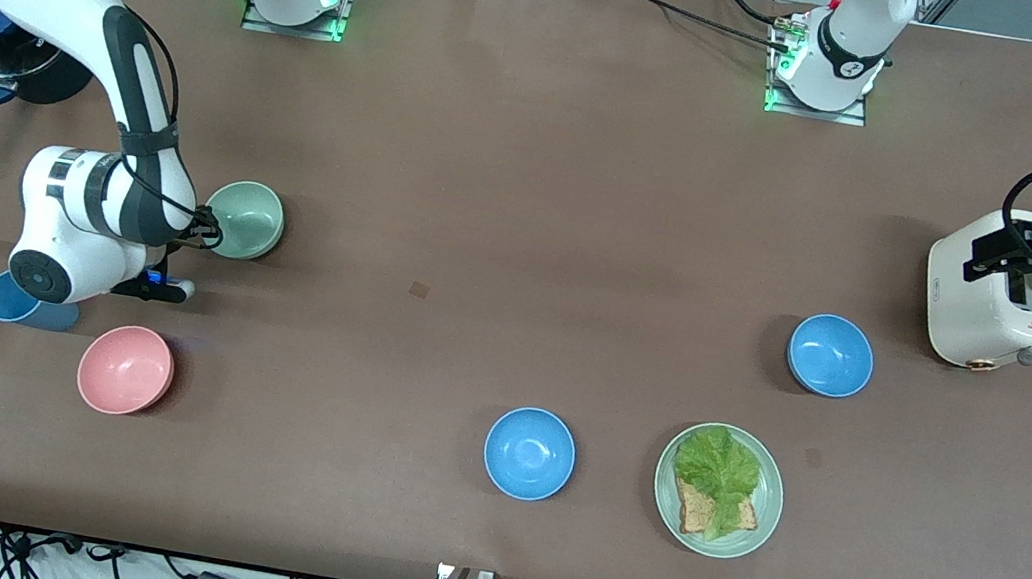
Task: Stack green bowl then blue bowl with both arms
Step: 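Grasp the green bowl and slide it toward the table middle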
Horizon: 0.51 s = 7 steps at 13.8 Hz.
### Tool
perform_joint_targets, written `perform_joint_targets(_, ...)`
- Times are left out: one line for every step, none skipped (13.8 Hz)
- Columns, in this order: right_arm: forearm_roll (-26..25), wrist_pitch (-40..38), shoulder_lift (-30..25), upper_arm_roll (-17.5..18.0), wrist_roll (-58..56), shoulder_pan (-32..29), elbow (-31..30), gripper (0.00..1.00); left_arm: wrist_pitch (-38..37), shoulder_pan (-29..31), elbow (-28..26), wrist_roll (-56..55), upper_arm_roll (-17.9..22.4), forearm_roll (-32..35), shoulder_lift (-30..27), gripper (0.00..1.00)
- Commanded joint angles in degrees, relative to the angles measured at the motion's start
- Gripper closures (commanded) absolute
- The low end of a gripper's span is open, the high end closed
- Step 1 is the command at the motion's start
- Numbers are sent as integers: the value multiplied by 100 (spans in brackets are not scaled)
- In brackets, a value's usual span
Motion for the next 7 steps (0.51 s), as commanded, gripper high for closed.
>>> perform_joint_targets(369,-13,-64,41,-53,-12,-8,100,-52,28,26,-27,1,-108,-12,0)
perform_joint_targets(511,-57,-73,50,-79,-3,18,100,-52,28,26,-27,1,-108,-3,0)
perform_joint_targets(712,-153,-117,128,-80,5,97,100,-52,28,26,-27,1,-108,-3,0)
perform_joint_targets(853,-311,-126,233,-97,5,272,100,-52,28,26,-27,1,-108,-3,0)
perform_joint_targets(933,-443,-126,409,-88,5,430,100,-52,28,26,-27,1,-108,-3,0)
perform_joint_targets(1056,-470,-126,654,-1,5,588,100,-52,28,34,-27,1,-108,5,0)
perform_joint_targets(1196,-471,-126,865,60,49,755,100,-52,28,34,-27,1,-108,5,0)
